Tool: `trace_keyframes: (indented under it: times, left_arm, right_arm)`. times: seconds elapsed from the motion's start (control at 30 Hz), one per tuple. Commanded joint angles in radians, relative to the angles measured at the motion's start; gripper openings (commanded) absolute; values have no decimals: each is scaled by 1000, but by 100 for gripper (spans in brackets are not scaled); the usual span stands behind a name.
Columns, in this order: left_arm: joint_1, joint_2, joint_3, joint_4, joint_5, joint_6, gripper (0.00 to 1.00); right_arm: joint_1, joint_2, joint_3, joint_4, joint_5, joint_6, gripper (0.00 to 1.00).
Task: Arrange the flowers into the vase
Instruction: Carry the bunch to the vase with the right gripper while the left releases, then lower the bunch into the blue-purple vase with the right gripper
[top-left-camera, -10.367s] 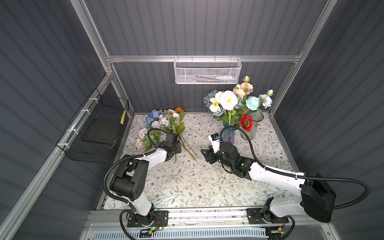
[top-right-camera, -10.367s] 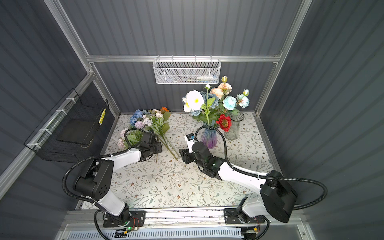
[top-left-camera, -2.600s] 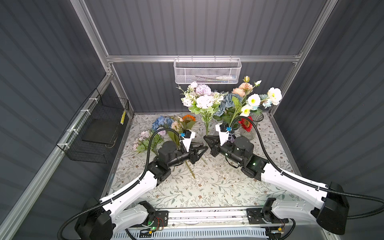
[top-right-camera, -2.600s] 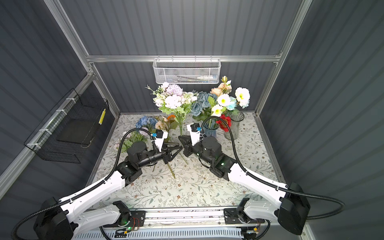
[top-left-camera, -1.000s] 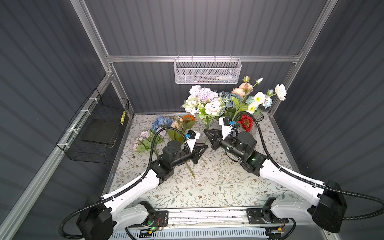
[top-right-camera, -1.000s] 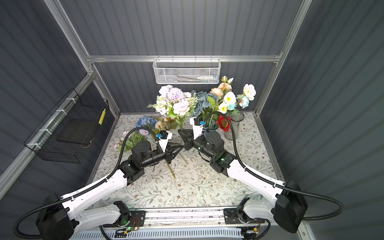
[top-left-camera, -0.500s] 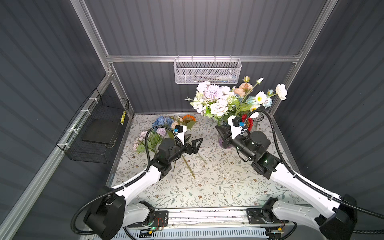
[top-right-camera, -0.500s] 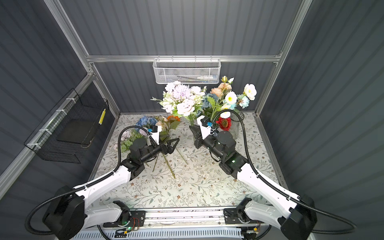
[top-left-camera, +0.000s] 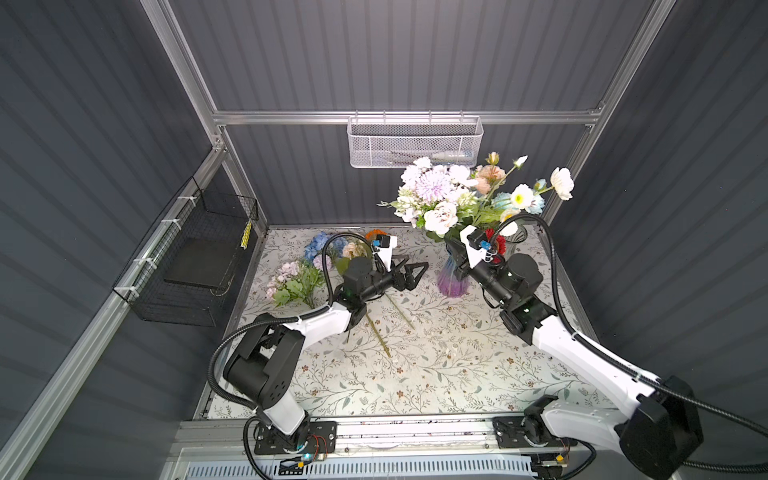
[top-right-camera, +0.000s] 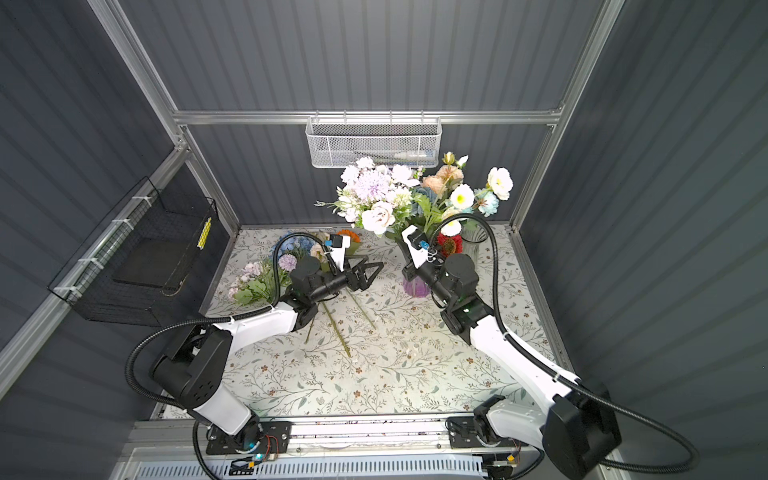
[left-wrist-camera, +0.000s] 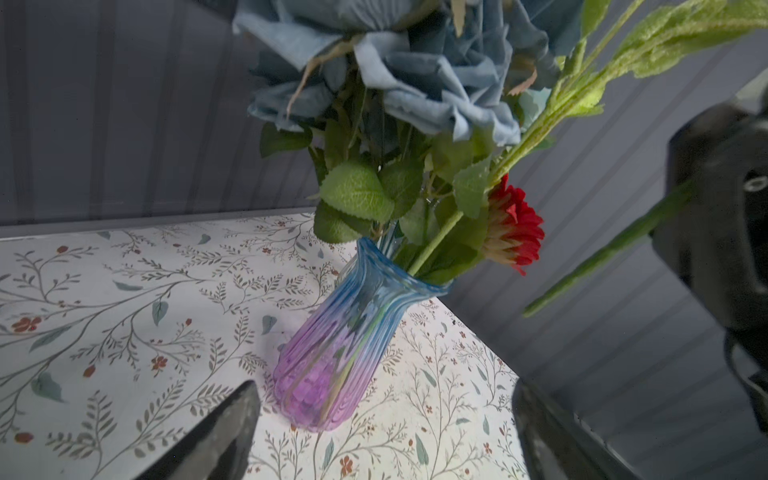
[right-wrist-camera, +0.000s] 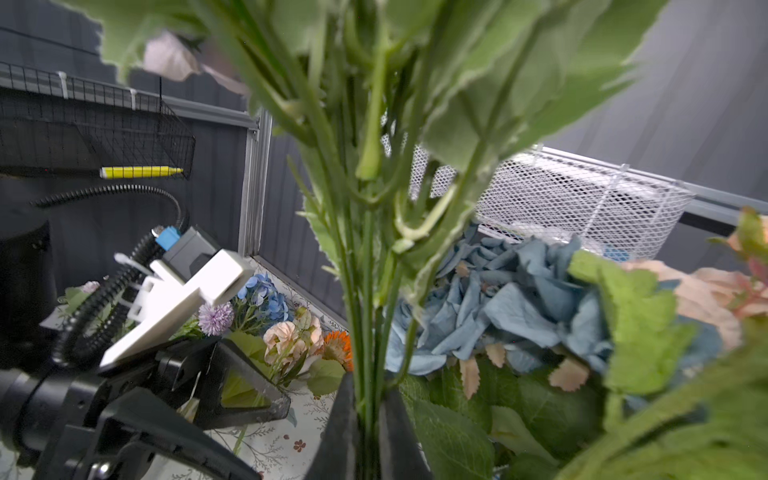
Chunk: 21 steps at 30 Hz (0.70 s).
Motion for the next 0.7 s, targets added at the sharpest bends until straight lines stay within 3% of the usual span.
trace_keyframes:
  times: [0.0, 0.2, 0.47, 0.67]
  left_arm:
    - [-1, 60, 87, 29, 19, 19, 96]
    - [-2, 153, 229, -32, 38, 37, 96]
    - [-1, 190, 299, -86, 6, 52, 96]
    - [-1, 194, 303, -83, 9, 40, 96]
  right_arm:
    - [-10, 61, 15, 153, -12, -79, 0]
    - [-32, 127, -19, 329, -6, -133, 0]
    - [-55, 111, -39, 339, 17, -167, 0]
    - [-77, 151, -89, 414, 16, -118, 0]
